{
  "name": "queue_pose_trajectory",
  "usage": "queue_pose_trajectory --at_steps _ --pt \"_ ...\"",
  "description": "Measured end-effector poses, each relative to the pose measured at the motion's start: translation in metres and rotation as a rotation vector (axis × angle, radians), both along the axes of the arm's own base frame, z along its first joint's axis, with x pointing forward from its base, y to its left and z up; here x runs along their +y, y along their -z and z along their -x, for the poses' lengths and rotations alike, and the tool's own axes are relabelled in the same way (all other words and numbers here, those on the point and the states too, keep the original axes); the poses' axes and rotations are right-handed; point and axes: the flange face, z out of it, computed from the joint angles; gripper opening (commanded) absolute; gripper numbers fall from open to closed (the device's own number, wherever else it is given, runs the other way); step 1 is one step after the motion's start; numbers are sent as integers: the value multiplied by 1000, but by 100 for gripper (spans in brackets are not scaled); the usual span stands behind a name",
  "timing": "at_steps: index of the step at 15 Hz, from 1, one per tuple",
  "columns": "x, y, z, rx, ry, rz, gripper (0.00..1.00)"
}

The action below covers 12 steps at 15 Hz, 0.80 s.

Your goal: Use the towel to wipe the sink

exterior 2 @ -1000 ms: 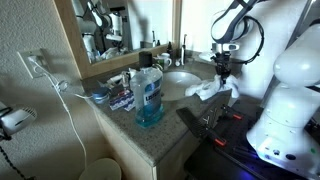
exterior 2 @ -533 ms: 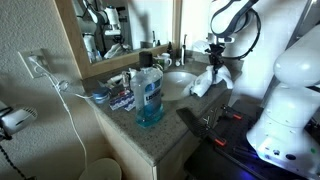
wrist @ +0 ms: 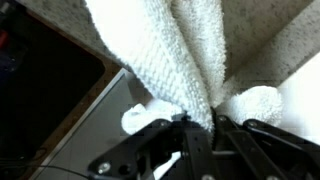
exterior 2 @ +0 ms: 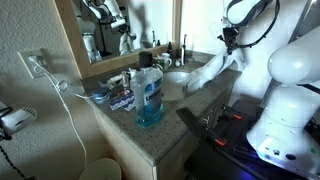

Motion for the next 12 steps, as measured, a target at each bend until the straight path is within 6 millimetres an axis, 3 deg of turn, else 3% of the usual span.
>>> queue_pose_trajectory --at_steps 5,6,8,12 --pt "-40 -47 -11 -60 30 158 7" --pt "-46 -50 -18 -66 30 179 36" --pt "-57 -49 -32 -62 29 203 44" --pt "-72 -29 -53 -25 19 186 75"
